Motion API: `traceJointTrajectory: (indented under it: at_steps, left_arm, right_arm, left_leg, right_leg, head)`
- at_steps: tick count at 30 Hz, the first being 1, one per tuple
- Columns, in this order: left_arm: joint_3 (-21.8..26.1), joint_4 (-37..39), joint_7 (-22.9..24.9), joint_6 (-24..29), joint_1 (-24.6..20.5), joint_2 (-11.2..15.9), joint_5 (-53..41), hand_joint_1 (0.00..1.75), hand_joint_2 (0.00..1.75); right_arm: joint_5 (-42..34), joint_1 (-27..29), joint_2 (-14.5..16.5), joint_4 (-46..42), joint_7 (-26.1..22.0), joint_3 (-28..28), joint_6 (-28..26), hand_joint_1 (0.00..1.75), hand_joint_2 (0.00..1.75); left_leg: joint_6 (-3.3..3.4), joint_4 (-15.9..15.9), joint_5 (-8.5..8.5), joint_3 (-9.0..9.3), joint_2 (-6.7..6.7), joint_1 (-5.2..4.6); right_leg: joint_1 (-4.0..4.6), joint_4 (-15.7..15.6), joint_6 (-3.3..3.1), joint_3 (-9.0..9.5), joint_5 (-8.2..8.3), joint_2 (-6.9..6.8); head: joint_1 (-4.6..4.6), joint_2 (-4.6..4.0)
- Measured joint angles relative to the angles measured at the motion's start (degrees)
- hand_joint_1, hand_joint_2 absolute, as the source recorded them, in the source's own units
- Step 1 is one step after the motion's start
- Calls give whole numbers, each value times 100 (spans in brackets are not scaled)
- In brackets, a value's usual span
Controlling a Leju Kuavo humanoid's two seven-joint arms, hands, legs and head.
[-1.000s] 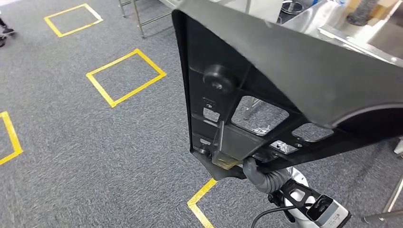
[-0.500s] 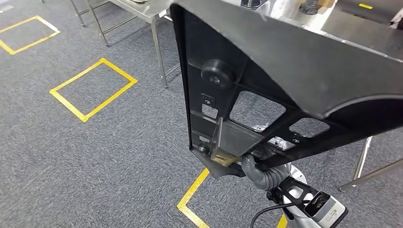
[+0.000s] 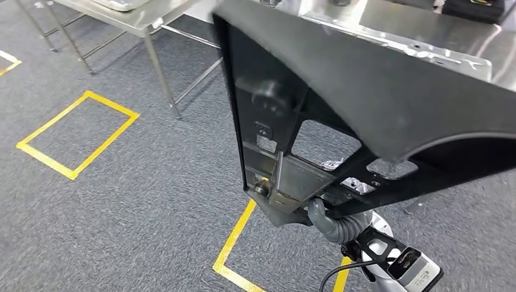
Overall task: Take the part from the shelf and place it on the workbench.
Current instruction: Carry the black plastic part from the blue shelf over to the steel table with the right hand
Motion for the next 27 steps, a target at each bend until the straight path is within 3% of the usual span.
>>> traceJointTrajectory:
  at_steps: [2,4,5,6,7,8,10,12,14,15,17,19,21,22,23,25,27]
  left_arm:
    - [1,0,1,2,-5,0,0,0,175]
    - [3,1,3,0,9,-2,-1,0,175]
    - [5,1,4,-1,24,-2,-2,0,175]
    - [6,1,4,-2,35,-3,-2,0,175]
    - [7,1,-1,-3,42,-3,-2,0,175]
    - [7,1,-10,-6,42,-3,-1,0,175]
    - [9,1,-35,-14,39,-2,0,0,175]
    - [13,1,-52,-20,38,-1,-1,0,175]
    - [15,1,-64,-23,25,-3,0,0,175]
    - [15,1,-71,-23,13,-8,2,0,175]
    - [16,1,-81,-23,-4,-16,4,0,175]
    - [19,0,-82,-21,5,-17,7,0,175]
    - [22,1,-81,-19,16,-17,11,0,175]
    - [23,1,-80,-19,15,-17,13,0,175]
    - [24,1,-73,-13,11,-20,16,0,175]
    - [26,1,-45,13,5,-27,26,0,175]
    - [32,1,-12,46,4,-32,44,0,175]
  right_arm:
    - [9,-3,-12,-1,1,-1,-6,175,175]
    - [39,-2,-22,-1,1,-1,-32,175,175]
    - [63,8,-23,-1,0,-1,-48,175,175]
    - [89,20,-24,-1,0,-1,-60,175,175]
    - [109,31,-24,-1,1,-1,-66,175,175]
    - [126,38,-24,-1,1,-1,-67,175,175]
    - [160,42,-24,-2,1,-1,-69,175,175]
    - [199,51,-24,-7,1,0,-72,175,175]
    - [215,74,-24,-13,0,-1,-72,175,175]
    - [215,87,-24,-17,0,-2,-72,175,175]
    - [214,89,-23,-32,0,-4,-71,175,175]
    - [211,88,-10,-42,0,-5,-70,175,175]
    - [208,104,2,-43,0,-5,-69,175,175]
    - [207,110,2,-43,0,-5,-69,175,175]
    - [205,113,2,-43,0,-5,-69,175,175]
    - [199,105,2,-45,0,-5,-69,175,175]
    - [190,92,3,-50,0,-5,-67,175,175]
  left_leg:
    - [-55,338,-249,-133,-221,22]
    - [-83,1118,-641,-480,-495,35]
    - [-87,1484,-767,-654,-554,36]
    - [-85,1663,-772,-749,-577,36]
    - [-74,1609,-656,-740,-592,36]
    - [-57,1346,-455,-633,-630,36]
    - [-5,562,-45,-303,-871,47]
    - [38,112,84,-121,-1073,52]
    - [85,42,74,-96,-1018,42]
    - [121,18,95,-91,-952,47]
    - [197,-34,139,-81,-807,61]
    - [235,-50,147,-86,-649,42]
    - [245,-48,140,-90,-488,21]
    - [243,-46,134,-89,-415,17]
    - [234,-41,126,-85,-347,15]
    - [193,-17,94,-72,-231,0]
    - [137,12,56,-63,-128,-30]
  right_leg:
    - [-32,-32,-58,-3,36,124]
    - [-31,-36,-91,-20,53,261]
    - [-25,-34,-100,-27,58,341]
    - [-20,-31,-103,-30,62,425]
    - [-16,-25,-102,-29,64,510]
    - [-15,-18,-100,-26,66,589]
    - [-11,6,-78,-29,67,737]
    - [-21,26,-18,-72,83,871]
    - [-41,18,68,-120,119,1000]
    - [-45,36,97,-143,112,983]
    - [-29,322,131,-292,-74,740]
    - [-40,1056,148,-635,-459,432]
    - [-75,1643,178,-898,-652,341]
    - [-89,1634,189,-878,-591,316]
    - [-96,1397,191,-739,-443,271]
    - [-76,604,173,-293,-130,-7]
    - [-25,117,122,-41,-15,-223]
  head:
    - [0,0]
    - [0,0]
    - [0,0]
    - [0,0]
    - [0,0]
    - [0,0]
    - [0,0]
    - [-1,0]
    - [-1,0]
    - [0,0]
    - [0,0]
    - [0,0]
    - [0,0]
    - [0,0]
    - [0,0]
    - [0,0]
    - [-1,0]
